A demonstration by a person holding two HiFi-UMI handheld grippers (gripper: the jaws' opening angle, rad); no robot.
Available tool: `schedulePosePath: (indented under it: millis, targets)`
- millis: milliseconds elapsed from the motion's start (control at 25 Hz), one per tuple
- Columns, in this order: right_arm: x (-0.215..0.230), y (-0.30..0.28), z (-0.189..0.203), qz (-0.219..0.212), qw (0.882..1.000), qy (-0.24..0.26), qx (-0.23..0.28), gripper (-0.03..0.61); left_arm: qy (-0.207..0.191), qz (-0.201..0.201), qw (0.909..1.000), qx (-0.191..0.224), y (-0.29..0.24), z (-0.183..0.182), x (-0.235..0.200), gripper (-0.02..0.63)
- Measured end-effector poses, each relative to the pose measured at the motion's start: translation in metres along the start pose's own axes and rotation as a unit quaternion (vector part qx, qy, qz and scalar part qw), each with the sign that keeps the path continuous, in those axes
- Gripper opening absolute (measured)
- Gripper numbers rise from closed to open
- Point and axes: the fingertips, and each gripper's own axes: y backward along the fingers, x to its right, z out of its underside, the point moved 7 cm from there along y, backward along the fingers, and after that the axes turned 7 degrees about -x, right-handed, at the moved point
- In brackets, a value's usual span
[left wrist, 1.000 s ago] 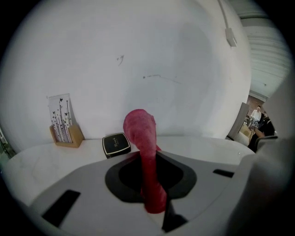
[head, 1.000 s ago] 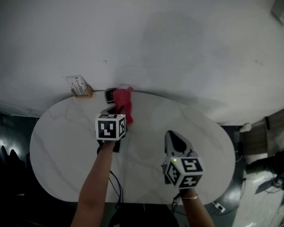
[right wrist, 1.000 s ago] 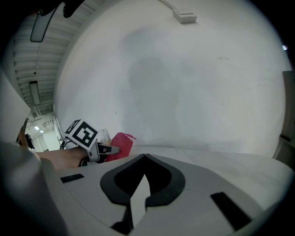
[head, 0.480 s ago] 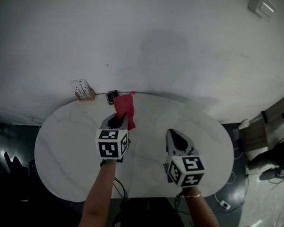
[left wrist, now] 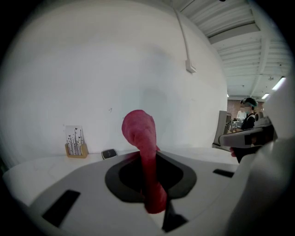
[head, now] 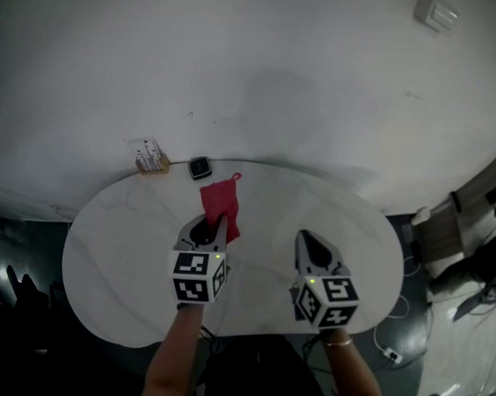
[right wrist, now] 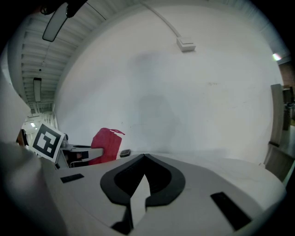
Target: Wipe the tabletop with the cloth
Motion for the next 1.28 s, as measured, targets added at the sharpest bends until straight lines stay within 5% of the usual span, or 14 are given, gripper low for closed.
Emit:
schedulePosePath:
  millis: [1280]
  targets:
    - [-0.005, 0.067, 0.018, 0.003, 0.999, 0.016, 0.035, 0.002, -0.006, 0.028, 0.9989, 0.037, 0.073, 0.020, 0.048, 0.051]
